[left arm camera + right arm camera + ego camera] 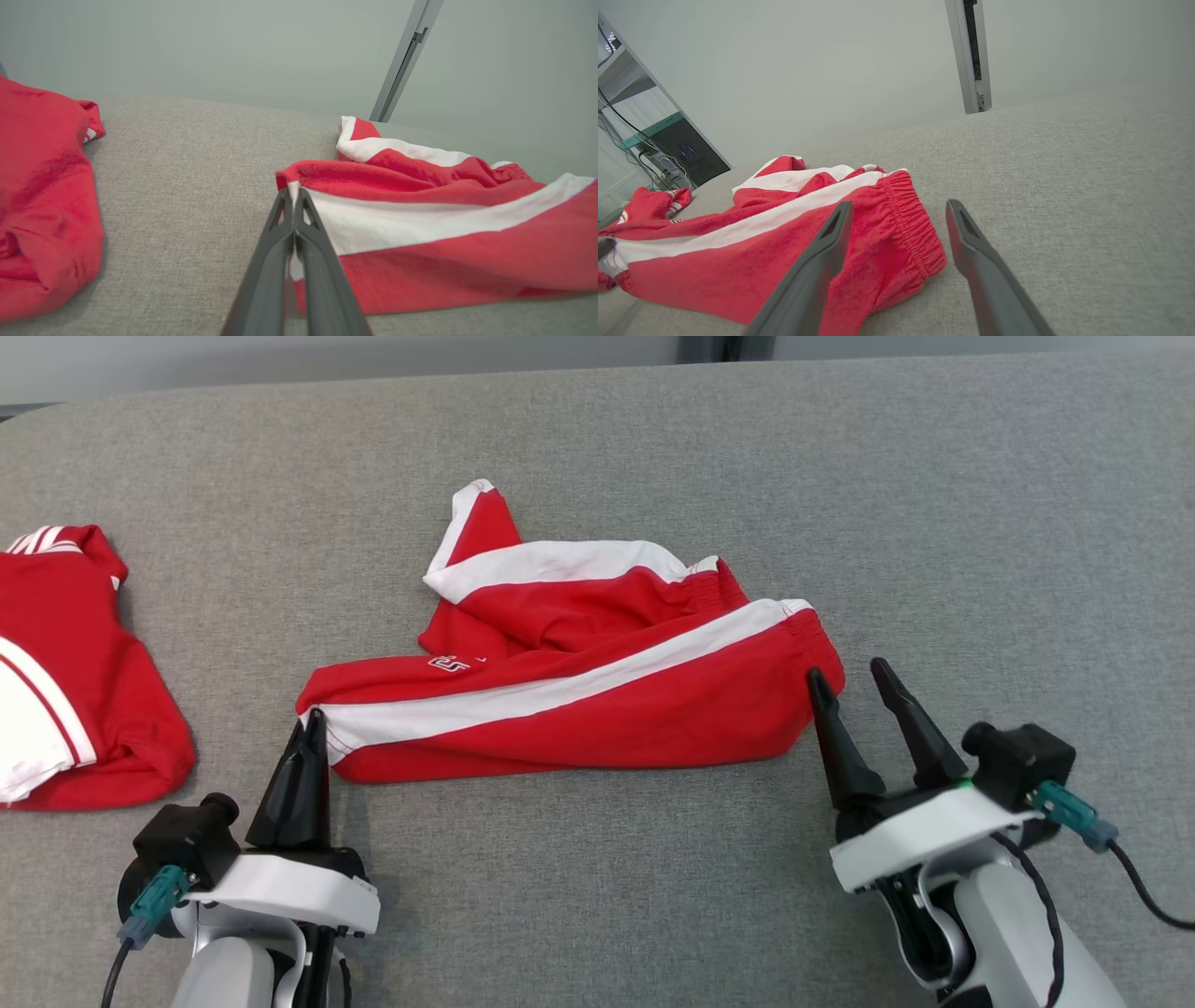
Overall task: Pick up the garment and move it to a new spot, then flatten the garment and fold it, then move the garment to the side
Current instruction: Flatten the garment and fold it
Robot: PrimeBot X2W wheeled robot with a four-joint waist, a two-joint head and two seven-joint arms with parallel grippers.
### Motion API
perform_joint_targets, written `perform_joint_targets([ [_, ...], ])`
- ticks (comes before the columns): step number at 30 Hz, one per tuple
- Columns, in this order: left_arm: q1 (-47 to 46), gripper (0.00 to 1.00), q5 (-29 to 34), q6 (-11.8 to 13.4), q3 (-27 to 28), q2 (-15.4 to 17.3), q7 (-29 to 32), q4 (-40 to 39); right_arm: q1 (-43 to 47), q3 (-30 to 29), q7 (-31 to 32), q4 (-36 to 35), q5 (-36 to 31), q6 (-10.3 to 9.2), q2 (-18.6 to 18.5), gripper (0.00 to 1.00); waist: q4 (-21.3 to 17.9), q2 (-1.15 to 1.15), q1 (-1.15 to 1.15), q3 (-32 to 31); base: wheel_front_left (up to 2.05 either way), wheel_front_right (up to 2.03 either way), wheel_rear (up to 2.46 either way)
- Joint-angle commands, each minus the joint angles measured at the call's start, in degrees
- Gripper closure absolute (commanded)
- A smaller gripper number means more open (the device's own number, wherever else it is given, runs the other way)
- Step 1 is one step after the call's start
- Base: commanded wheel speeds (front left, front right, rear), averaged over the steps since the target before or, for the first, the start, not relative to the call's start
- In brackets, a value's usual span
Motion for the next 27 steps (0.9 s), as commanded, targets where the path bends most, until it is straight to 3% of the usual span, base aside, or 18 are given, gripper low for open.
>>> perform_joint_targets([
  [1,0.59,1.0,0.3,0.2,0.04,0.23,-0.11,0.04,-1.32,0.5,-0.27,0.55,0.79,0.0,-0.31,0.0,0.19,0.0,0.0,0.03,0.0,0.0,0.0],
  [5,0.57,1.0,0.08,0.28,-0.75,0.25,-0.11,0.61,-5.88,3.6,-0.27,4.86,5.16,0.0,-0.91,0.0,0.67,0.0,0.0,-0.14,0.0,0.0,0.0],
  [12,0.77,1.0,-0.34,0.28,-3.2,0.24,-0.11,1.4,-15.18,10.33,3.66,11.95,13.79,0.0,-5.42,0.0,1.21,0.0,0.0,-1.0,0.0,0.0,0.0],
  [24,0.88,1.0,-0.75,0.92,-5.25,0.23,-0.11,1.58,-20.82,15.97,19.54,16.0,28.67,0.0,-10.12,0.0,2.05,0.0,0.0,-1.22,0.0,0.0,0.0],
  [27,0.63,1.0,-0.86,1.01,-5.42,0.23,-0.11,1.5,-21.62,16.84,20.74,16.0,30.54,0.0,-10.69,0.13,2.3,0.0,0.0,-0.89,0.0,0.0,0.0],
])
